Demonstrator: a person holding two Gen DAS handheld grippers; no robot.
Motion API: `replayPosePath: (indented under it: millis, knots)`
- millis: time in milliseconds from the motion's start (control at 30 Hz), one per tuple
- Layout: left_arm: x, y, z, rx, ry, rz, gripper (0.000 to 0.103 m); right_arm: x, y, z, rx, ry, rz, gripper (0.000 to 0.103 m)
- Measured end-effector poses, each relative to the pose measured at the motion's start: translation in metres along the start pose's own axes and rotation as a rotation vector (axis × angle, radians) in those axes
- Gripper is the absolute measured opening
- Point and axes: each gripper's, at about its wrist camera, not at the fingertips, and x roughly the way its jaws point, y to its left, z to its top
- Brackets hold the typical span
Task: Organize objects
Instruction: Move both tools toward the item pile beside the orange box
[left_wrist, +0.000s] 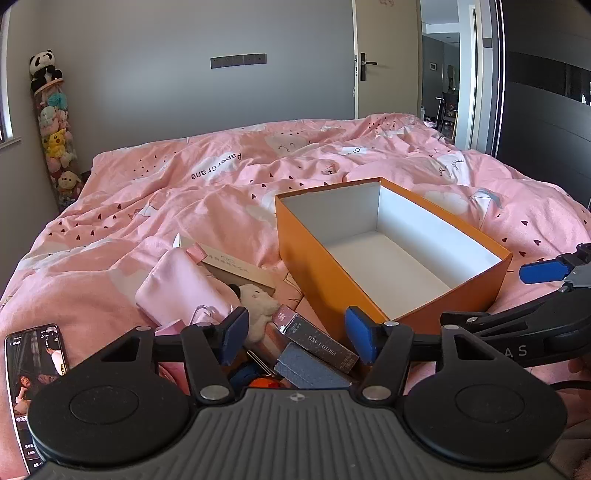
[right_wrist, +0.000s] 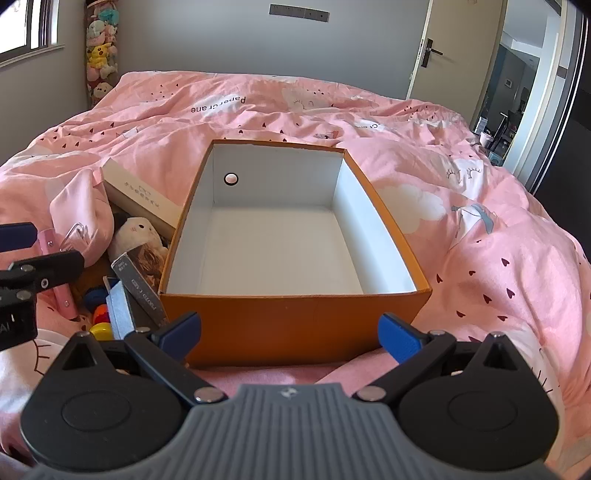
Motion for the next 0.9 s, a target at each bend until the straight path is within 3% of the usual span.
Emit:
replayPosePath:
  millis: [267, 900]
  knots:
    - [-0.0014, 0.0009, -0.0005, -0.006, 0.003, -0.018, 0.061, 0.0001, 0.0001, 0.0003, 0.001, 0.004, 0.001, 0.102]
    - [-0.0011, 0.0021, 0.0007, -0.016, 0.002, -0.014, 0.061, 0.0011, 0.0004, -0.0002, 0.002, 0.008, 0.002, 0.102]
